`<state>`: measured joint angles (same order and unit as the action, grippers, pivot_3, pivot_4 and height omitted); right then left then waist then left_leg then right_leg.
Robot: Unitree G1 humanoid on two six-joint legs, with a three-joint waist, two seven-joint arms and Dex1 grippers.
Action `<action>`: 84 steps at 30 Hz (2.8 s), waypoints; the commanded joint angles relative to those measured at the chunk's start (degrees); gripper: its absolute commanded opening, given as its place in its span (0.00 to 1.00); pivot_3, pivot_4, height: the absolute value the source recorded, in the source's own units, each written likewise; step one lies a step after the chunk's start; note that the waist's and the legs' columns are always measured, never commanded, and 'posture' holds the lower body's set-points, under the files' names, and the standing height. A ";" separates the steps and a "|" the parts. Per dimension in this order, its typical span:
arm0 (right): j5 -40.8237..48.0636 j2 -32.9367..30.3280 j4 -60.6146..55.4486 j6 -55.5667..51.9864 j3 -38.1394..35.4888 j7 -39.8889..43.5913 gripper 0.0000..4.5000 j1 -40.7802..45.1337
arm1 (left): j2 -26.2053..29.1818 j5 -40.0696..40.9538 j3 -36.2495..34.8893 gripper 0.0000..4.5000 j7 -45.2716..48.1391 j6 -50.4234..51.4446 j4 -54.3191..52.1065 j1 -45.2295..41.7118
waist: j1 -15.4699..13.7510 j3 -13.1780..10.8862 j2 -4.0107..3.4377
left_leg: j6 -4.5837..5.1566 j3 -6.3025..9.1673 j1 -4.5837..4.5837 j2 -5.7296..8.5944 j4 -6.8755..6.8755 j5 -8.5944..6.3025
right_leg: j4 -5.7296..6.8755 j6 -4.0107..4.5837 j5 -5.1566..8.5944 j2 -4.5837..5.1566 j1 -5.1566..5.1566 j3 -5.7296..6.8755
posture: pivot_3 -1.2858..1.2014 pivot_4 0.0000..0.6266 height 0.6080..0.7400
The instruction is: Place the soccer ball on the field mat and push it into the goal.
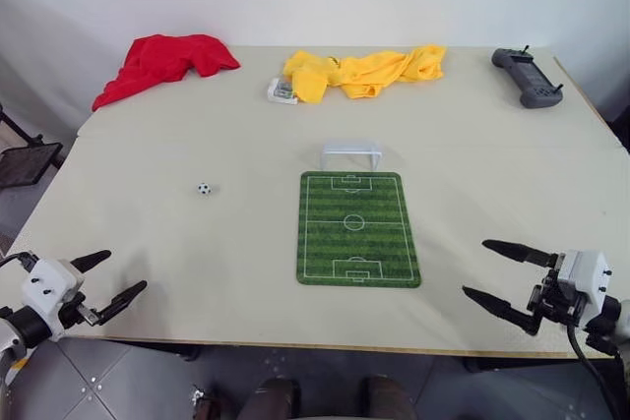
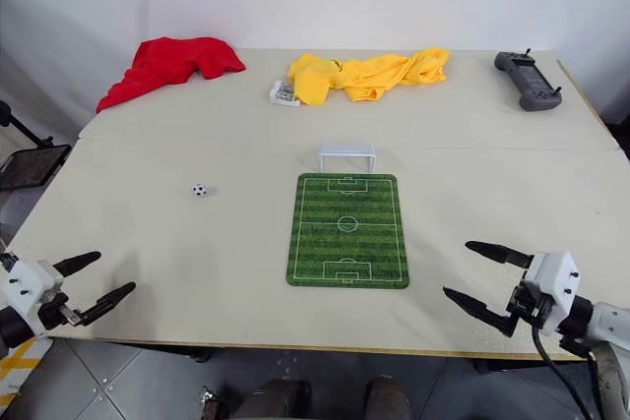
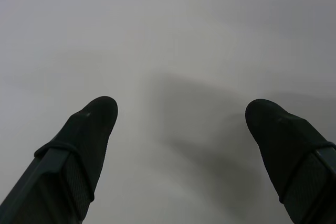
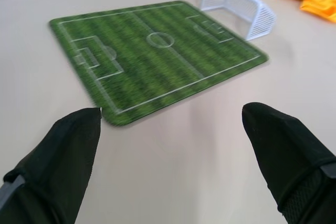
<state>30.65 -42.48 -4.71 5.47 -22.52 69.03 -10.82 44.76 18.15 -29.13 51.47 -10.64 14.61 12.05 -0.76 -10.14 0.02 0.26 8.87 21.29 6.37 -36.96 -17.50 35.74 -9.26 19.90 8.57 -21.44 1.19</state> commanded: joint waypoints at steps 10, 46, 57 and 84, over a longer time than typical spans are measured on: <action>4.67 13.63 -14.66 -1.65 7.72 -11.99 1.00 9.16 | -10.93 12.50 -6.85 0.99 -10.23 12.87 -6.92 -1.22 | 0.50 0.01 0.01 | -0.20 -0.06 -0.05 -0.25 -0.04 -0.06 | 0.15 0.14 -0.12 -0.20 -0.14 -0.10 | 0.52 0.24 1.00; 1.52 9.50 -9.79 3.87 6.44 -8.02 1.00 3.12 | -14.87 -4.45 17.43 0.54 -18.29 14.06 22.56 -44.91 | 0.27 0.00 0.12 | -0.19 -0.12 -0.06 -0.18 -0.15 -0.03 | 0.28 0.00 -0.20 -0.32 -0.26 -0.29 | 0.52 0.24 1.00; 1.70 8.02 -7.73 6.13 3.40 -7.48 1.00 2.14 | -15.84 1.50 18.09 0.19 -7.16 11.88 6.43 -38.51 | -0.11 -0.01 0.14 | -0.19 -0.13 -0.04 -0.19 -0.16 -0.03 | 0.26 0.00 -0.21 -0.32 -0.26 -0.29 | 0.52 0.24 1.00; 2.98 2.59 -11.58 5.63 -5.98 0.99 1.00 -15.04 | -27.73 -13.58 53.04 0.19 2.95 20.67 -9.85 -42.99 | -0.91 -0.05 0.18 | -0.11 -0.28 0.00 -0.17 -0.17 -0.01 | -0.01 0.00 -0.21 -0.35 -0.14 -0.33 | 0.52 0.24 1.00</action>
<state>32.86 -40.43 -14.28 11.13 -27.50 70.61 -24.98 17.65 4.94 23.96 54.94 11.28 5.36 -30.35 -1.66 -10.19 0.20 0.16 8.59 21.28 6.20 -37.13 -17.51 35.73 -9.26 19.69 8.22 -21.58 0.85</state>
